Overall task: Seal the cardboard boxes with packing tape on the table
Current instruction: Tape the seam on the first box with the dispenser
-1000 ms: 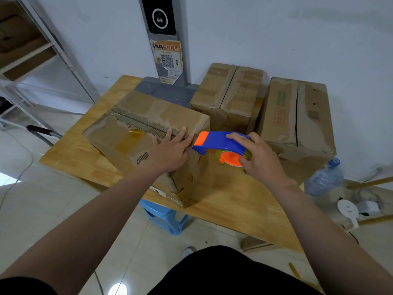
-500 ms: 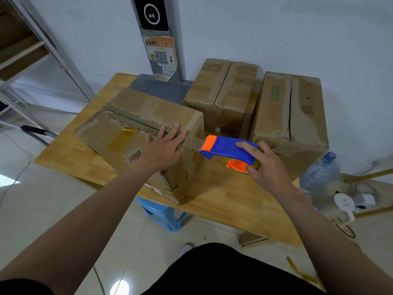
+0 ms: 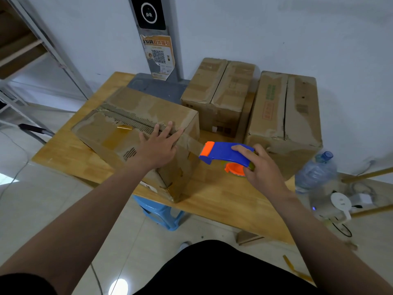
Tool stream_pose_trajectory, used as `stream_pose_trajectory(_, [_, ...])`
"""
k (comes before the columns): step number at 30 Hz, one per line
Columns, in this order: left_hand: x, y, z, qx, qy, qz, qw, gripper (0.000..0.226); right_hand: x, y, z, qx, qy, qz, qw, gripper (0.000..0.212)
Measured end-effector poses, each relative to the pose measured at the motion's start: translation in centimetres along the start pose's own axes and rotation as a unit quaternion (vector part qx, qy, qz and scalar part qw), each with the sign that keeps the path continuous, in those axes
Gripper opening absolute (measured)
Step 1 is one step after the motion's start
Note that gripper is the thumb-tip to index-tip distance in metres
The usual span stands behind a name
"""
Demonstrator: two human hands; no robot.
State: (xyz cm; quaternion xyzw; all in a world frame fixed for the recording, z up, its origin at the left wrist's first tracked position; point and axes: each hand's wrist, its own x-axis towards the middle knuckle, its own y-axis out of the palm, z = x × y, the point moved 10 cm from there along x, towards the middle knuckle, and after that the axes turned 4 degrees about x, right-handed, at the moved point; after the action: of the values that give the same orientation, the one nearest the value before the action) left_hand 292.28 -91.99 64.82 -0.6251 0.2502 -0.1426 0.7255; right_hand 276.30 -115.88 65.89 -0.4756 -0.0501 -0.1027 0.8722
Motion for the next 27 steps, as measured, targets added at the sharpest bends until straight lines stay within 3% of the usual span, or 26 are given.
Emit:
stream_pose_trajectory(9, [-0.1, 0.1, 0.1, 0.015, -0.002, 0.001, 1.0, 0.057, 1.1, 1.8, 3.0, -0.066, 0.024, 0.046, 0.996, 0.056])
stream_pose_trajectory(27, [0.2, 0.6, 0.1, 0.014, -0.006, 0.036, 0.999, 0.056, 3.8, 2.8, 4.5, -0.044, 0.058, 0.05, 0.996, 0.057])
